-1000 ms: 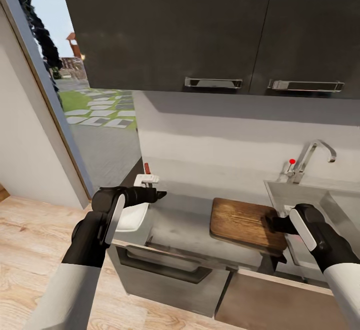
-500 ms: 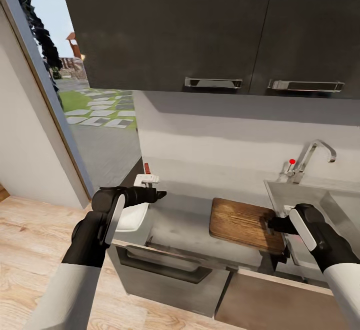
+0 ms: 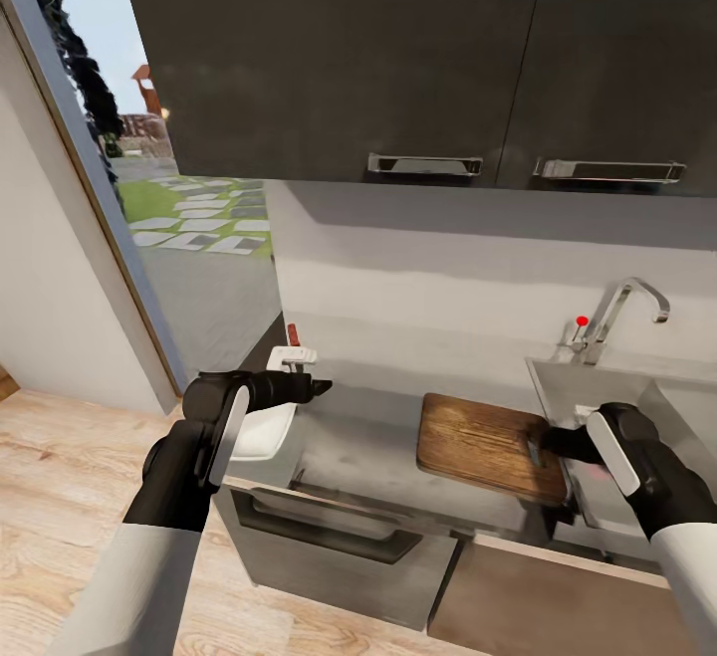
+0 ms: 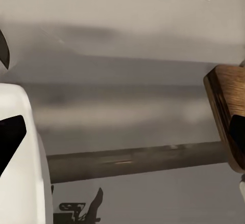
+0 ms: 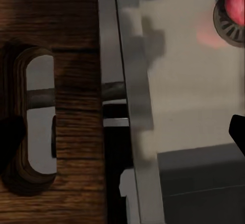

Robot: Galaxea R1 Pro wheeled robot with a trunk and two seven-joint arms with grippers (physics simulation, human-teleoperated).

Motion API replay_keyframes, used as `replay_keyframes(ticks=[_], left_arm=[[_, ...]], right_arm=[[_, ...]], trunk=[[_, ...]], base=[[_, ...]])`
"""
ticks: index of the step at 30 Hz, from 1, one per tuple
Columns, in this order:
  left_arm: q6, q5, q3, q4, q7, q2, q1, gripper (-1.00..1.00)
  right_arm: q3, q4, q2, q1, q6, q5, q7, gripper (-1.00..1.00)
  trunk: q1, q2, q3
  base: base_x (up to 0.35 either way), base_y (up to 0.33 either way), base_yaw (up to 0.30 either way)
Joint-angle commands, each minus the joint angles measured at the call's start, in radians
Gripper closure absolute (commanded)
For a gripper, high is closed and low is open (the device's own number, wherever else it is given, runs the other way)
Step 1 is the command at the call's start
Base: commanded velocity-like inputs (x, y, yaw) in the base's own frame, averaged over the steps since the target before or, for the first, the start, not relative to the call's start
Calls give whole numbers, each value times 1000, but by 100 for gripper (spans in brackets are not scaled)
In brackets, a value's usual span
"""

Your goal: In the kitchen, take the Vidalia onion out of the sink, dice it on the chopping board with the paring knife, put the diced onion into the bowl on the countertop, then place both the paring knife and the chopping board into the sink.

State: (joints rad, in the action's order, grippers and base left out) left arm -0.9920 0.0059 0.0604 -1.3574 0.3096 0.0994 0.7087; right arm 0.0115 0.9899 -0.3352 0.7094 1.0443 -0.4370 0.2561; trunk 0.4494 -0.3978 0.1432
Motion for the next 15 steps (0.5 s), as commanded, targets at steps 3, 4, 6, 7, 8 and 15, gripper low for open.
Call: replay_keyframes(ticks=[3, 4, 6, 7, 8, 15], left_arm=[[-5, 0, -1, 0, 2, 0, 1, -100], [-5, 0, -1, 0, 2, 0, 1, -100], [-4, 0, -1, 0, 2, 0, 1, -100], [-4, 0, -1, 0, 2, 1, 1, -100], [-4, 0, -1, 1, 2, 1, 1, -100], [-2, 0, 1, 15, 4, 3, 1, -100]], right_arm=[[14, 10, -6, 1, 3, -11, 9, -100], [17, 14, -6, 1, 3, -11, 9, -100], [31, 29, -9, 1, 3, -11, 9, -100], [36, 37, -10, 1, 3, -11, 9, -100], [40, 43, -11, 1, 3, -11, 9, -100], [47, 60, -15, 1, 3, -8, 12, -100]], trunk=[[1, -2, 2], [1, -2, 2], [1, -2, 2], [1, -2, 2], [1, -2, 2], [1, -2, 2]], base=[[0, 0, 0], [0, 0, 0], [0, 0, 0], [0, 0, 0], [0, 0, 0], [0, 0, 0]])
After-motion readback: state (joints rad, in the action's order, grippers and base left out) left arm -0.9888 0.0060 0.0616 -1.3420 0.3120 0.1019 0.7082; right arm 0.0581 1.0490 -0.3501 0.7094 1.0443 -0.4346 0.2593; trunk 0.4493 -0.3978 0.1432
